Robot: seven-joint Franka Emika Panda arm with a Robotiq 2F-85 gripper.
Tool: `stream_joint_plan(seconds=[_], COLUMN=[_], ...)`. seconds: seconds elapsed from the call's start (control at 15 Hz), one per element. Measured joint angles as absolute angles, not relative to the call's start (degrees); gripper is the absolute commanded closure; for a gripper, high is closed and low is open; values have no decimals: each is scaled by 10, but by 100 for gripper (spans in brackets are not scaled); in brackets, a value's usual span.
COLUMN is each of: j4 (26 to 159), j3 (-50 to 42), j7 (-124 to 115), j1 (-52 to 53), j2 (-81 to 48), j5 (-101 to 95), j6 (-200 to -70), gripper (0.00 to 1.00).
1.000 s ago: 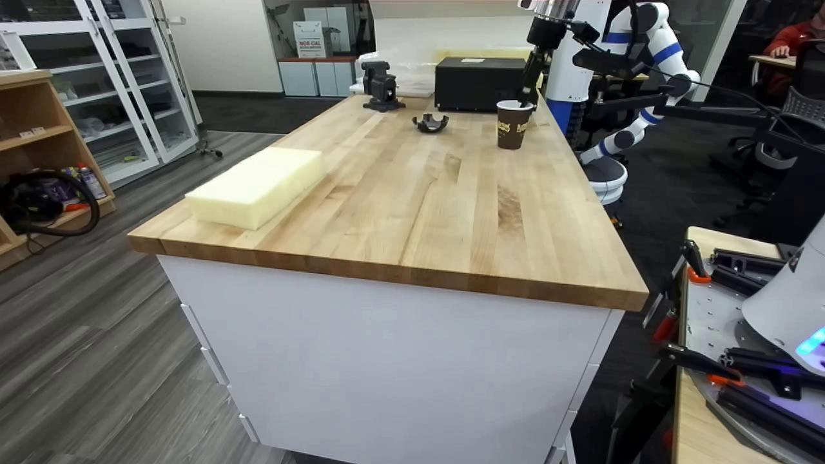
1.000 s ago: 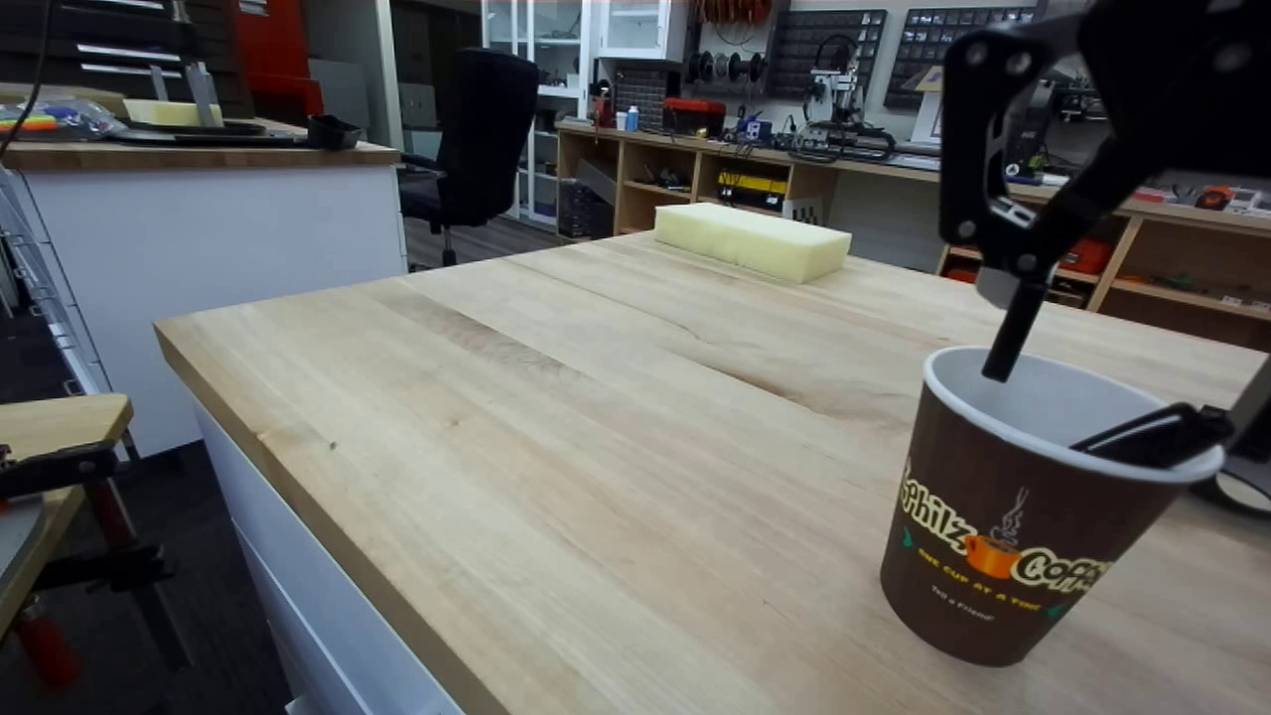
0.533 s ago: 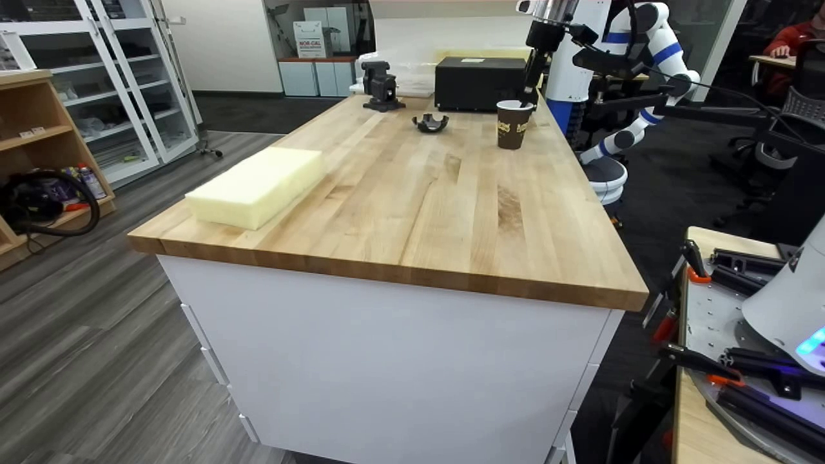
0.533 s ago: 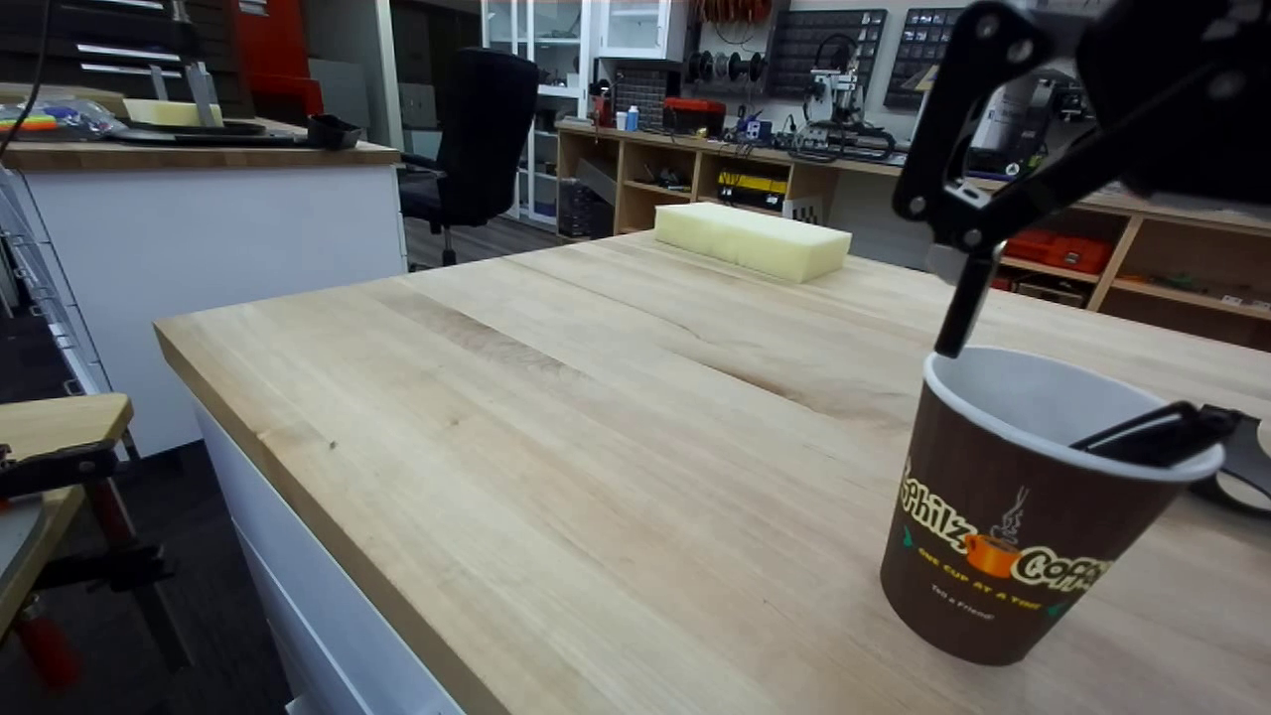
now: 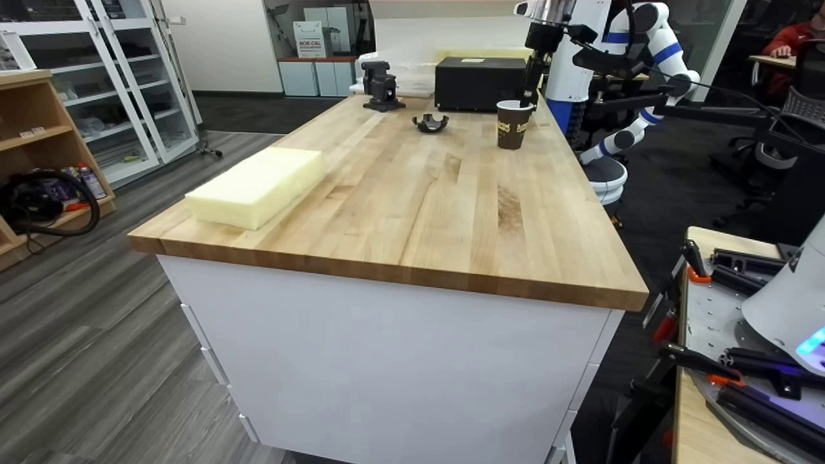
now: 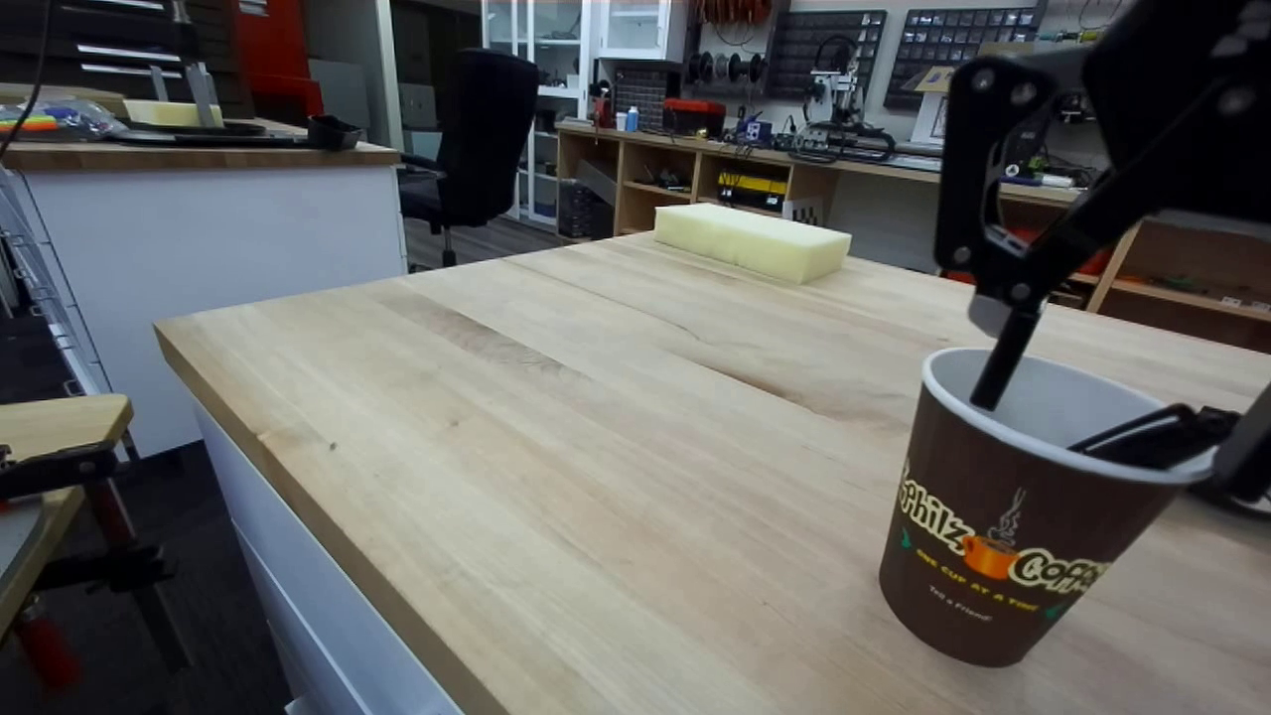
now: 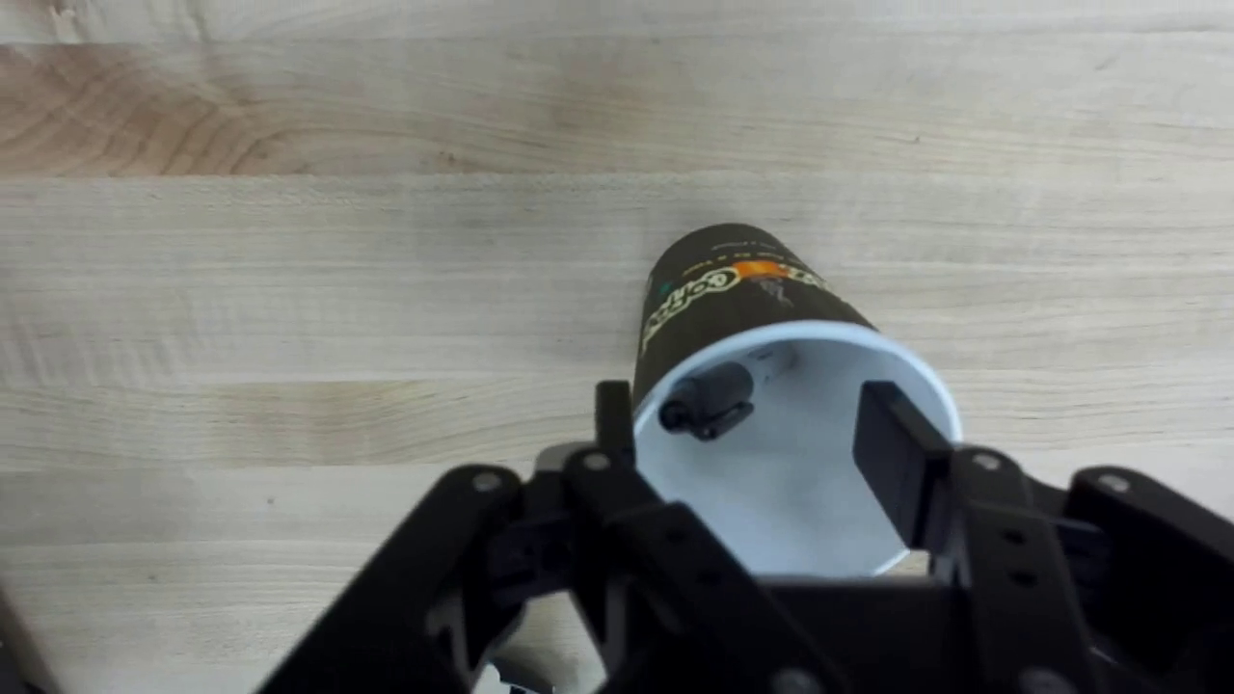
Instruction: Remove the marker from the cup,move the cup to the left and put the marker in the cup
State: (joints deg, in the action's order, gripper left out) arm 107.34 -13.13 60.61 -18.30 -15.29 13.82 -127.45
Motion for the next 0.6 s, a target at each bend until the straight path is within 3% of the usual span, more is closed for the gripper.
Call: stream_joint_plan(seconds=[0.33,0.6], j4=[1064,1060], j3=[-132,-132], j7=[586,575], j1=[-183,-183], j2=[-154,-155], j5=[96,71], j6=[-1268,-1264], gripper=[98,97])
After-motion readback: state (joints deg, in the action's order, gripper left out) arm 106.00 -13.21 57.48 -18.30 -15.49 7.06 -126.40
